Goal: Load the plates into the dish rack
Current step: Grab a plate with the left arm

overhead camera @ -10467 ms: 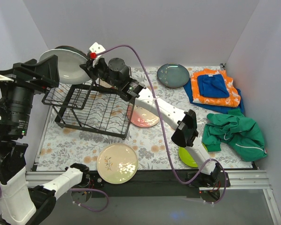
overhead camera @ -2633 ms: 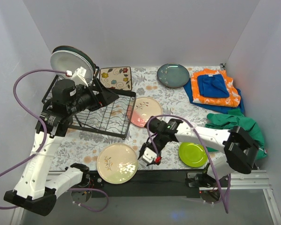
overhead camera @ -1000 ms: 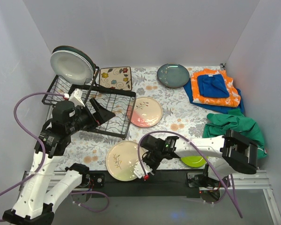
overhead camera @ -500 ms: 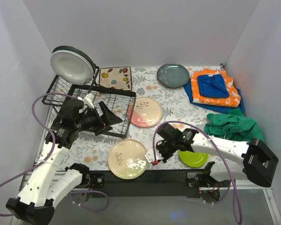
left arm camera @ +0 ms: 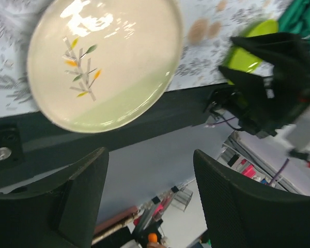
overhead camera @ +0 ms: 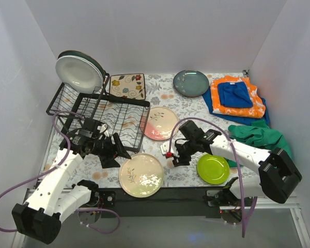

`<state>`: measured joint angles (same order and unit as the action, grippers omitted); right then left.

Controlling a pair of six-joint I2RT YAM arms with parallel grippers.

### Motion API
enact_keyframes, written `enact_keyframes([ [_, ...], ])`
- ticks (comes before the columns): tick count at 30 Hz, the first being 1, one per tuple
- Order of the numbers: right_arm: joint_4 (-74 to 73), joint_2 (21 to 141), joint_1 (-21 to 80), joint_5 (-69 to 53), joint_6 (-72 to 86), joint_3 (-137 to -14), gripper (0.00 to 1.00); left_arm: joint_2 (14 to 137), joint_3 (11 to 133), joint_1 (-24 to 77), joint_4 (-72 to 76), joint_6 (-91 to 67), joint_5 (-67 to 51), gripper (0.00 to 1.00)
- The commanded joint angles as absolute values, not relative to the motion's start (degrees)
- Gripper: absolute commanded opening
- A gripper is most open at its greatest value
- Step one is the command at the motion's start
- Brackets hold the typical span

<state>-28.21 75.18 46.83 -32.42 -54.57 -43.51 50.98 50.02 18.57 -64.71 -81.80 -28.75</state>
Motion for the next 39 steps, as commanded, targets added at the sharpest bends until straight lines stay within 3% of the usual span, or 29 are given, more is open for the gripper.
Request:
enact_keyframes([
  [1,-26.72,76.20,43.42,-37.70,-50.89,-48.60,0.57,52.38,48.08,18.81,-73.12,-79.72,-27.77,0.64],
  [8,-25.84,77.69,39.64,-40.69,-48.17,-50.27,0.57,52.38,38.86,21.96,-69.36,-86.56,-29.62,0.63],
  [16,-25.31,78.13,38.76,-42.27,-46.67,-51.59,0.58,56.78,33.93,34.01,-62.05,-97.11,-25.41,0.63],
  [30,-25.05,78.14,37.44,-43.86,-45.44,-51.51,0.58,59.15,26.64,45.35,-52.04,-109.51,-18.82,0.50],
  [33,-25.05,77.61,37.35,-44.12,-45.09,-51.15,0.58,59.50,25.76,45.62,-50.54,-111.09,-17.32,0.37],
  [39,-25.14,76.29,37.27,-44.38,-44.47,-50.63,0.58,60.56,24.26,45.88,-48.87,-112.15,-14.68,0.36],
])
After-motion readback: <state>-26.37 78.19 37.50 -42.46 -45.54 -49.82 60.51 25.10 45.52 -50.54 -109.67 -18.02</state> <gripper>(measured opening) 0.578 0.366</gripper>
